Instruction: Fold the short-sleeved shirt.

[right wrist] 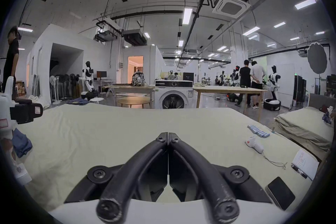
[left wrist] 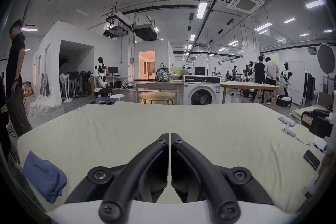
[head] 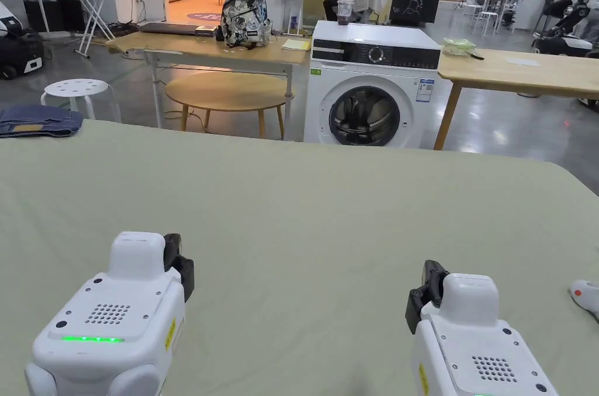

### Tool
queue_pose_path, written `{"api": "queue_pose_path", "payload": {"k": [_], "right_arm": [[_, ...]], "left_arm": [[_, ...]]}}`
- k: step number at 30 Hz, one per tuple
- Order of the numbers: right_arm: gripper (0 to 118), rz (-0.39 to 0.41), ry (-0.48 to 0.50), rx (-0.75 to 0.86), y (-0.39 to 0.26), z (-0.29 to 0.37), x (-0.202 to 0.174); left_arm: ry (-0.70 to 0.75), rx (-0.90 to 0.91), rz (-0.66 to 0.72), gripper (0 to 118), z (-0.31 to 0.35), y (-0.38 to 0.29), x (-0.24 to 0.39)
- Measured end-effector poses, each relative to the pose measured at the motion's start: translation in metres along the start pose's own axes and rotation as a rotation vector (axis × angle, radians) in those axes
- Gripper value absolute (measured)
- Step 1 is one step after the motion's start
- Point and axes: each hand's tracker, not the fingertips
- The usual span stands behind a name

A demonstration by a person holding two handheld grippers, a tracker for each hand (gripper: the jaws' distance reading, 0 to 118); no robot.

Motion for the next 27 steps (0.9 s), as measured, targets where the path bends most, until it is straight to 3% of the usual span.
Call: {"api": "queue_pose_path", "payload": {"k": [2,5,8,11,18,27], "right_arm": [[9,0.003,-0.003,-0.007,-0.0015,-0.0008,-0.0016],[42,0.006,-0.004,-0.019,-0.004,-0.0025,-0.0035],[75,0.01,-0.025,-0.033,-0.0059,-0.0045,-0.0068],[78,0.023,-0.049,-0.027,-0.0077,-0.0049,-0.0085],[84,0.018,-0.064,-0.038,-0.0077,-0.0067,-0.0088],[84,-0.007,-0.008,-0.03,-0.0042,-0.0056,-0.0041]], "left_arm": [[0.005,-0.005,0.009,11,-0.0008,-0.0011,-0.0004],[0.017,-0.007,0.016,41,-0.0021,-0.002,-0.0006],[0.015,-0.007,0.023,50,-0.0027,-0.0015,-0.0014],[0.014,-0.003,0.022,64,-0.0017,-0.0012,-0.0027],[0.009,-0.006,0.007,64,-0.0022,-0.0012,-0.0052],[0.038,0.021,-0.014,64,0.0022,0.0014,-0.009]]}}
